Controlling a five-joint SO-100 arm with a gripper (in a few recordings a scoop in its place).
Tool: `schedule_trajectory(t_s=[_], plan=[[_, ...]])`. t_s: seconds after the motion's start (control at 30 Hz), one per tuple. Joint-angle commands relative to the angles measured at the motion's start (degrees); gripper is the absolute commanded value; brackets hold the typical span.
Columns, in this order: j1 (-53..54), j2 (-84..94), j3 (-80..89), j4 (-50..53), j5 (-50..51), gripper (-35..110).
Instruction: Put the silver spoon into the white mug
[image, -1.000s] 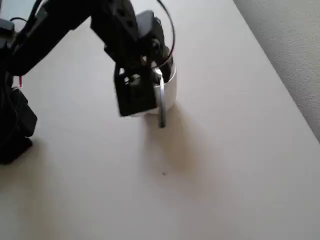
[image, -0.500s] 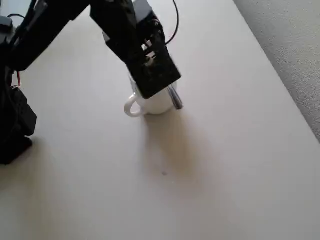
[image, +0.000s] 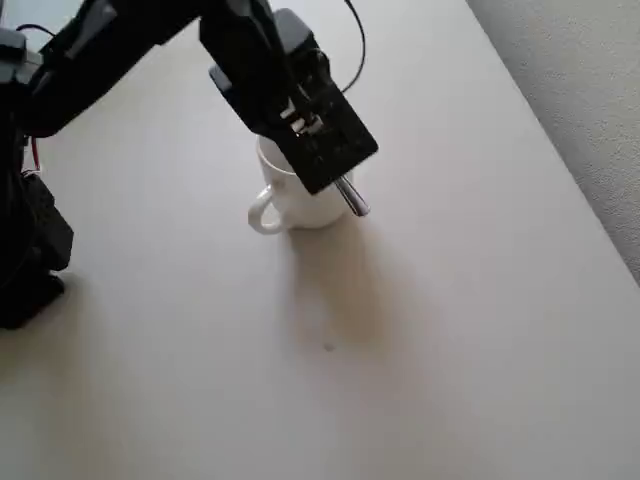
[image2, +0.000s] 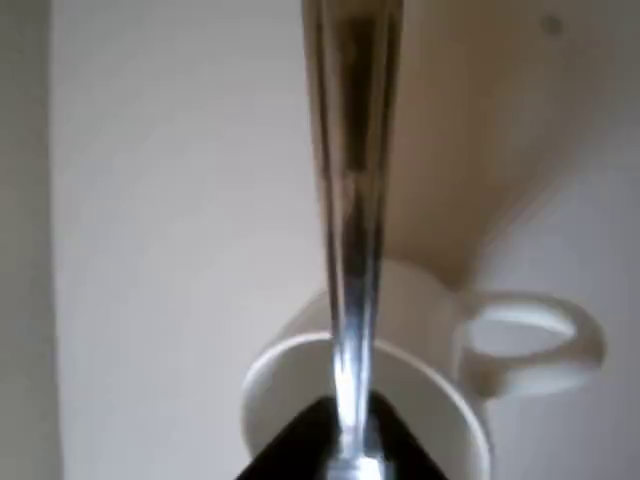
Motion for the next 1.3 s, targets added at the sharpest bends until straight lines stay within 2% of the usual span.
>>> schedule_trajectory(t_s=[0.0, 0.97, 1.27], plan=[[-0.4, 0.5, 0.1, 0.4, -0.7, -2], [-0.4, -4.0, 0.0, 0.2, -1.1, -2], [0.2, -4.0, 0.0, 0.2, -1.1, 7]])
